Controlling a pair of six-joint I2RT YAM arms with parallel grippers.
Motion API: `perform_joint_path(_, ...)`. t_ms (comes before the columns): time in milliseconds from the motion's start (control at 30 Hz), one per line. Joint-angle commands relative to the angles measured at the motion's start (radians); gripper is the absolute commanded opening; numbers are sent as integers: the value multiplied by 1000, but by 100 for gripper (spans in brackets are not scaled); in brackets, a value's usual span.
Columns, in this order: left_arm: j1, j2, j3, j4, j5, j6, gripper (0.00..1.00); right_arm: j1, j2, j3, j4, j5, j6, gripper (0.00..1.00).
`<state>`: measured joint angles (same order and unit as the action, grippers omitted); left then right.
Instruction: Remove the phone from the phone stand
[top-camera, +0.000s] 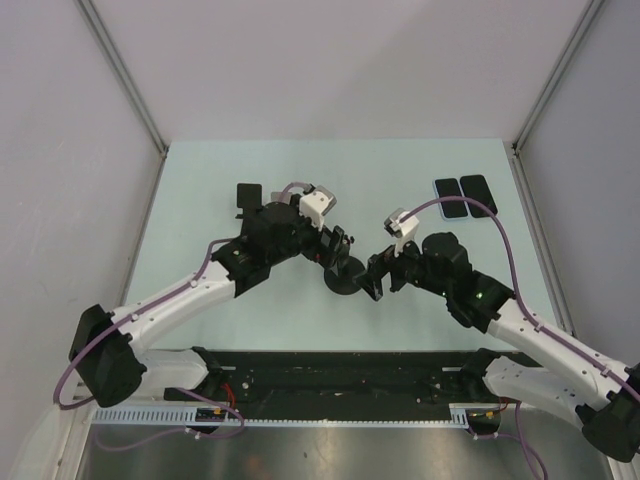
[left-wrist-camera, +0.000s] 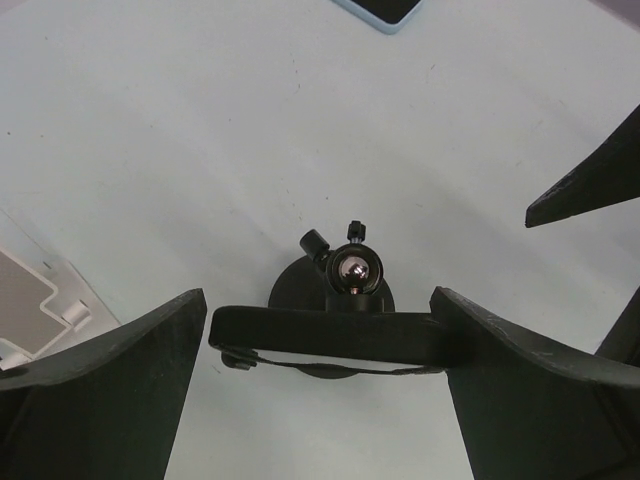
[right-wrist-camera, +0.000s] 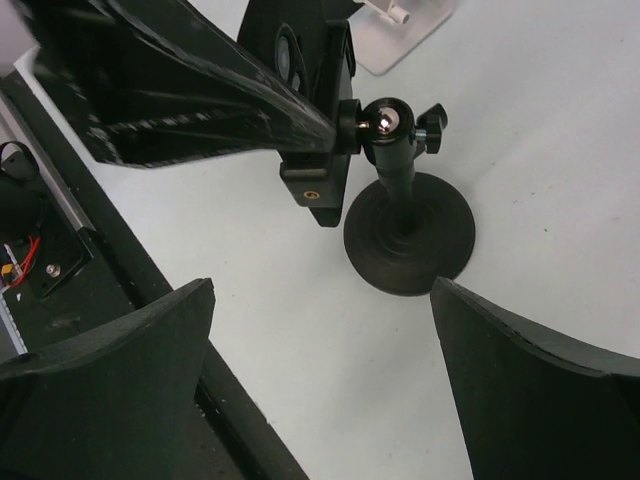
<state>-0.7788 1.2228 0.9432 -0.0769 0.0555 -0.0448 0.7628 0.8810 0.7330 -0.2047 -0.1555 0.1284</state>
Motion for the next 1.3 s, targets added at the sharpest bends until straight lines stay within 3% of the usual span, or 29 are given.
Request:
perform_joint_path(0, -7, 32, 6, 14, 15, 37, 97, 15, 29, 0, 114, -22, 14, 95)
perform_joint_path(200, -7, 41, 3, 14, 55, 11, 81, 35, 104, 0, 174, -1, 10, 92)
perform_joint_path(333, -7, 27, -1, 16, 81, -6, 59, 53, 154, -1, 229, 37, 10, 89)
perform_joint_path(533, -7, 4, -9, 15, 110, -32, 36, 66, 196, -27, 327, 65, 14, 82)
perform_joint_path(800, -7, -6, -12, 16, 135, -63, 16, 92, 237, -53, 413, 97, 11, 71)
perform_joint_path(1100, -7, -11, -14, 14, 144, -70, 5, 107, 260, -84, 455, 152, 10, 42)
perform_joint_path(1267, -7, -11, -14, 16, 136, -63, 0, 105, 250, -99, 456, 180, 8, 19)
